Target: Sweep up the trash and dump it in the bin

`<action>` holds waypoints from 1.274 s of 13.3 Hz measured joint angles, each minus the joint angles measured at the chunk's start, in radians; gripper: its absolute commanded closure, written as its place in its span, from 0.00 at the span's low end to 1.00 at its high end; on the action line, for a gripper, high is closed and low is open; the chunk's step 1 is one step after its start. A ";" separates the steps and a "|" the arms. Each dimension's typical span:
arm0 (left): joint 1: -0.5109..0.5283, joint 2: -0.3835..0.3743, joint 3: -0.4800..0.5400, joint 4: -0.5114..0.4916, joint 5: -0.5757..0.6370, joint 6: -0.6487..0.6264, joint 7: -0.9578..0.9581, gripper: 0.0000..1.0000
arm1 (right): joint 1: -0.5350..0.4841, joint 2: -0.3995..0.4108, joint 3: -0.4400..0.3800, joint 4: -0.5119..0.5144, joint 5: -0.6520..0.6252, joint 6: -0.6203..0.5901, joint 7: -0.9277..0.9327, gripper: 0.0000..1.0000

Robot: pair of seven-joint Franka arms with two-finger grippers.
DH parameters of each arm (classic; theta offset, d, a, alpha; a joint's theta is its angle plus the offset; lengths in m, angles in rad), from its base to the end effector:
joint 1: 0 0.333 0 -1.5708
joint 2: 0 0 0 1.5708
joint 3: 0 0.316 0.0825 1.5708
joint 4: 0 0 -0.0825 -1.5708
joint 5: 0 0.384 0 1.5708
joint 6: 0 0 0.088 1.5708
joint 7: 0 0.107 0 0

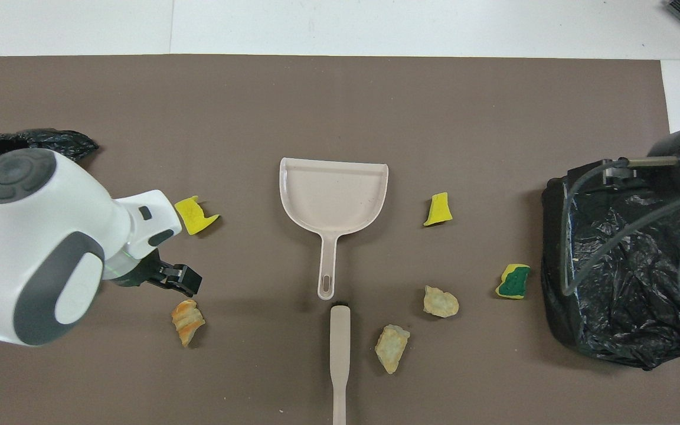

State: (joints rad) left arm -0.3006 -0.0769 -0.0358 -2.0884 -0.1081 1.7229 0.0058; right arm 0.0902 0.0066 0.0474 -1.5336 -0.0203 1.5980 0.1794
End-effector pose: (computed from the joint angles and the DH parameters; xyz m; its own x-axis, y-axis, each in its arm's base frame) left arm 0.4635 -0.1729 0.4380 0.9086 -0.3056 -0.2849 -0.2900 -0.9522 0.0965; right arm 0.5549 0.0746 0.6409 0.9973 -0.0415 0.0604 -0.0421 -0.9991 0.0093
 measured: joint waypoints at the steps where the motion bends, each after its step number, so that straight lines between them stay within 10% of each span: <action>1: -0.040 -0.003 -0.001 -0.037 -0.011 0.034 -0.004 0.00 | 0.013 0.008 0.000 -0.021 0.000 0.040 0.017 0.00; 8: -0.431 -0.059 -0.004 -0.234 -0.041 0.287 -0.316 0.00 | 0.184 0.072 0.003 -0.246 0.001 0.303 0.229 0.00; 17: -0.784 -0.074 -0.004 -0.388 -0.052 0.606 -0.694 0.00 | 0.407 0.239 0.007 -0.253 0.088 0.459 0.464 0.00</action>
State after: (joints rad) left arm -1.0850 -0.1512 -0.0400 -2.4759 -0.1605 2.3294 -0.6877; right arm 0.4975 0.2461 0.0547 -1.7866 0.0676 2.0573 0.6429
